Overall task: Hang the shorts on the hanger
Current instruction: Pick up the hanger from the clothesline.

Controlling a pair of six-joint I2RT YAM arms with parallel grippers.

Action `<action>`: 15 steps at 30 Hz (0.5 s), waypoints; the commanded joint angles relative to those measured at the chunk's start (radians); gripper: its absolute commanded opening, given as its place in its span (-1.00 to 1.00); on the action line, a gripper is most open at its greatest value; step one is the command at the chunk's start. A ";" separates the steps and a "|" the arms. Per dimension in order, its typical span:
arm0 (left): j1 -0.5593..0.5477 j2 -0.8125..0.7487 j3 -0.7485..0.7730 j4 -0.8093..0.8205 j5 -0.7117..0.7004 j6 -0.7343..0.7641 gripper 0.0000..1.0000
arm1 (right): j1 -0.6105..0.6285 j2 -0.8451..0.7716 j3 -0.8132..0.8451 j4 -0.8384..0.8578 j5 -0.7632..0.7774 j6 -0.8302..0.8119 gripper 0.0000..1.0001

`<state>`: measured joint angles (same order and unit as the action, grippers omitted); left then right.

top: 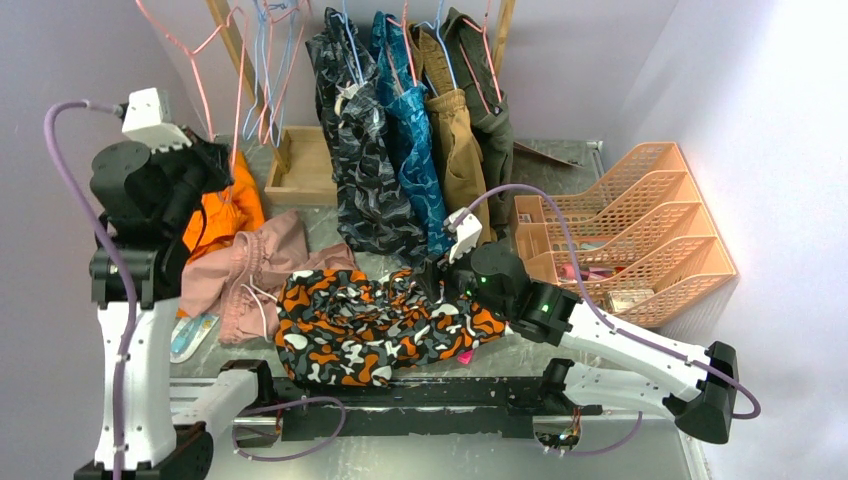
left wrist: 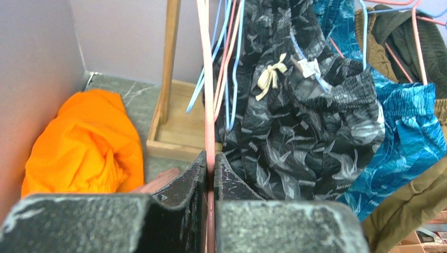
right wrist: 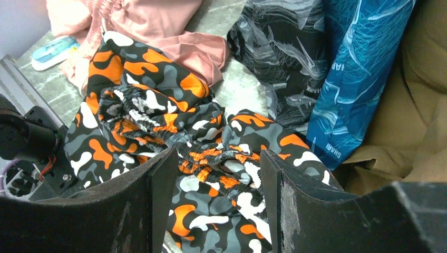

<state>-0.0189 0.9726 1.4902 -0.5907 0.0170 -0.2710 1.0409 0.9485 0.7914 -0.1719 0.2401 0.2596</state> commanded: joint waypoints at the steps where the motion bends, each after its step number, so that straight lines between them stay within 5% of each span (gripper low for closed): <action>1: -0.007 -0.105 -0.028 -0.117 -0.069 -0.054 -0.86 | 0.002 -0.025 0.040 -0.061 0.013 0.005 0.24; 8: -0.007 -0.290 -0.057 -0.246 -0.056 -0.126 -0.86 | 0.004 -0.046 0.054 -0.091 0.008 -0.002 0.24; 15: -0.007 -0.393 0.076 -0.293 0.113 -0.115 -0.86 | 0.003 -0.089 0.070 -0.106 -0.022 0.012 0.25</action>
<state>-0.0216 0.6121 1.4788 -0.8623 0.0097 -0.3824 1.0409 0.8932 0.8230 -0.2630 0.2317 0.2653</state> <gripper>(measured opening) 0.088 0.623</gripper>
